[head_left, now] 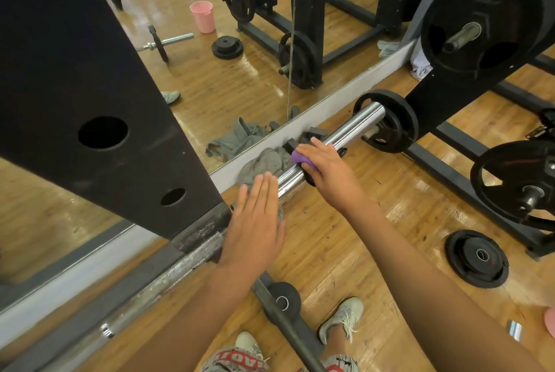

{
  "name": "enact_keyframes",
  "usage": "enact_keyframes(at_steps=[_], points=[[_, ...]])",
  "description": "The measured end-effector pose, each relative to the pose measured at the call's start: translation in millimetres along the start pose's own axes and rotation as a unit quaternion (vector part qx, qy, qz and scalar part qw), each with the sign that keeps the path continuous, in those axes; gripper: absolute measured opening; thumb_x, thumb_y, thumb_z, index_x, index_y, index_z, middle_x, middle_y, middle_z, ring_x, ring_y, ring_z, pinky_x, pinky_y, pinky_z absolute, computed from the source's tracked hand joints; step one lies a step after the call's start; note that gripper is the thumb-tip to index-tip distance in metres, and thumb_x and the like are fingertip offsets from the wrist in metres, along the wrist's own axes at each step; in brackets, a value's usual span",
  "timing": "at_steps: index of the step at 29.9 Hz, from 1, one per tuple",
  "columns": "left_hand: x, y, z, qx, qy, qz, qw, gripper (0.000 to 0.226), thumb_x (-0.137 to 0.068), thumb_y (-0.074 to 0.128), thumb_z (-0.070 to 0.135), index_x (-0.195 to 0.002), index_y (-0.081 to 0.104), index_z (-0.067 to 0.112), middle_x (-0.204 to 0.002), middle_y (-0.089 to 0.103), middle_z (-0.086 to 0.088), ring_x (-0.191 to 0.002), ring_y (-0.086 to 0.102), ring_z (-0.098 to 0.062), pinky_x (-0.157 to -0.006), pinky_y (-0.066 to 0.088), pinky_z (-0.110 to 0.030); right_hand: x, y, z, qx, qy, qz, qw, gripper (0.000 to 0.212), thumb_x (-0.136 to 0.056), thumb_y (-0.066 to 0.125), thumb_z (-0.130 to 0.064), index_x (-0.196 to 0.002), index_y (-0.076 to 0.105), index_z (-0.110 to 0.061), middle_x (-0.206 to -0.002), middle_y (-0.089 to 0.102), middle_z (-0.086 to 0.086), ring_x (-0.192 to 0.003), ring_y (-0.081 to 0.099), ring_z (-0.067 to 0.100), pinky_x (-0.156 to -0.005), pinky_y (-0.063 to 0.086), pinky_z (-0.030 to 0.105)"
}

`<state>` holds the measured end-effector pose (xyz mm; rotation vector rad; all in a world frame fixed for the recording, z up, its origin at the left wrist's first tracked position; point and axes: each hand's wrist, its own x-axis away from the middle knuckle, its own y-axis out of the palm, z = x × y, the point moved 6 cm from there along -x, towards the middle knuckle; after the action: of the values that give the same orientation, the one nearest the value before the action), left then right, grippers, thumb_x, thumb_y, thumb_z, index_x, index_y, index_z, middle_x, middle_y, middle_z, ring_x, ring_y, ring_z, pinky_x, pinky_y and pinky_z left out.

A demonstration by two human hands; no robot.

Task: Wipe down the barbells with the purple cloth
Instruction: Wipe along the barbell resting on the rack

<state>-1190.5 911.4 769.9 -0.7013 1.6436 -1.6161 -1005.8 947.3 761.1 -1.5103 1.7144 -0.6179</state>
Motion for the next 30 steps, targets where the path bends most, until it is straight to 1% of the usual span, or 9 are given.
enact_keyframes(at_steps=[6,9,12,15,19,22,25,27,30], points=[[38.0,16.5,-11.8,-0.012,-0.013,-0.017,1.000,0.085,-0.095,0.061,0.024,-0.158,0.010,-0.004,-0.167,0.004,-0.022,-0.155,0.005,-0.035,-0.123,0.021,-0.047,15.6,24.1,-11.0,-0.006,-0.007,0.015,1.000,0.039,-0.105,0.049,-0.022,-0.143,0.054,-0.013,-0.150,0.051,0.001,-0.150,0.028,0.023,-0.124,0.017,0.041],[34.9,14.5,-9.2,-0.043,-0.054,-0.052,0.996,0.071,-0.093,0.024,-0.002,-0.156,-0.008,-0.005,-0.164,-0.016,-0.024,-0.154,-0.012,-0.038,-0.126,0.011,-0.047,16.1,26.3,-14.3,0.016,-0.026,-0.013,0.999,0.045,-0.106,0.042,-0.031,-0.146,0.051,-0.013,-0.152,0.049,0.001,-0.150,0.028,0.024,-0.123,0.017,0.040],[31.9,5.2,-3.6,-0.043,-0.045,-0.117,0.991,0.081,-0.070,-0.017,-0.007,-0.151,-0.024,-0.006,-0.158,-0.032,-0.025,-0.150,-0.025,-0.038,-0.126,0.000,-0.046,11.5,19.7,-10.5,0.023,-0.022,-0.047,0.998,0.050,-0.105,0.037,-0.040,-0.147,0.050,-0.016,-0.154,0.048,-0.003,-0.151,0.027,0.019,-0.125,0.015,0.038],[26.0,-3.6,-3.1,-0.037,-0.045,-0.127,0.990,0.079,-0.078,0.004,-0.015,-0.150,-0.026,-0.006,-0.159,-0.031,-0.026,-0.151,-0.022,-0.037,-0.126,-0.001,-0.045,5.6,13.0,-12.0,0.015,-0.015,-0.049,0.999,0.043,-0.106,0.046,-0.032,-0.146,0.052,-0.014,-0.151,0.050,-0.001,-0.150,0.029,0.019,-0.124,0.015,0.039],[18.8,-3.0,-1.6,-0.057,-0.043,-0.123,0.990,0.078,-0.099,0.038,-0.003,-0.152,-0.019,-0.007,-0.160,-0.024,-0.029,-0.153,-0.014,-0.039,-0.125,-0.001,-0.045,6.6,14.5,-23.7,0.016,-0.010,-0.045,0.999,0.041,-0.106,0.048,-0.027,-0.144,0.053,-0.013,-0.150,0.052,0.001,-0.150,0.030,0.022,-0.123,0.016,0.041],[18.8,-1.2,-0.8,-0.052,-0.015,-0.102,0.993,0.076,-0.095,0.033,-0.008,-0.153,-0.018,-0.007,-0.158,-0.027,-0.030,-0.151,-0.019,-0.041,-0.125,-0.004,-0.047,11.5,15.9,-29.7,0.017,-0.008,-0.033,0.999,0.039,-0.106,0.049,-0.025,-0.144,0.054,-0.014,-0.148,0.053,0.000,-0.149,0.031,0.021,-0.121,0.010,0.030],[36.1,4.9,-13.5,-0.029,0.044,-0.065,0.996,0.081,-0.076,0.002,-0.015,-0.155,-0.016,-0.002,-0.160,-0.031,-0.021,-0.149,-0.028,-0.033,-0.123,-0.007,-0.044,9.6,11.4,-37.8,0.027,-0.002,-0.020,0.999,0.034,-0.105,0.051,-0.021,-0.137,0.059,-0.010,-0.139,0.060,0.006,-0.141,0.040,0.027,-0.113,0.012,0.021],[54.5,12.6,-29.1,-0.002,0.060,-0.027,0.998,0.080,-0.082,0.017,-0.014,-0.158,-0.004,0.001,-0.166,-0.017,-0.016,-0.153,-0.019,-0.027,-0.124,0.002,-0.042,8.7,9.9,-44.4,0.028,0.005,-0.014,1.000,0.031,-0.104,0.053,-0.018,-0.132,0.061,-0.007,-0.133,0.063,0.011,-0.135,0.045,0.032,-0.111,0.020,0.025],[75.6,20.7,-42.9,0.039,0.064,-0.010,0.997,0.065,-0.101,0.030,0.022,-0.159,0.007,0.004,-0.169,0.001,-0.012,-0.156,0.003,-0.025,-0.123,0.016,-0.042,11.1,13.2,-49.6,0.026,0.013,-0.016,0.999,0.030,-0.104,0.052,-0.016,-0.131,0.062,-0.006,-0.131,0.064,0.013,-0.132,0.046,0.034,-0.112,0.025,0.034]])
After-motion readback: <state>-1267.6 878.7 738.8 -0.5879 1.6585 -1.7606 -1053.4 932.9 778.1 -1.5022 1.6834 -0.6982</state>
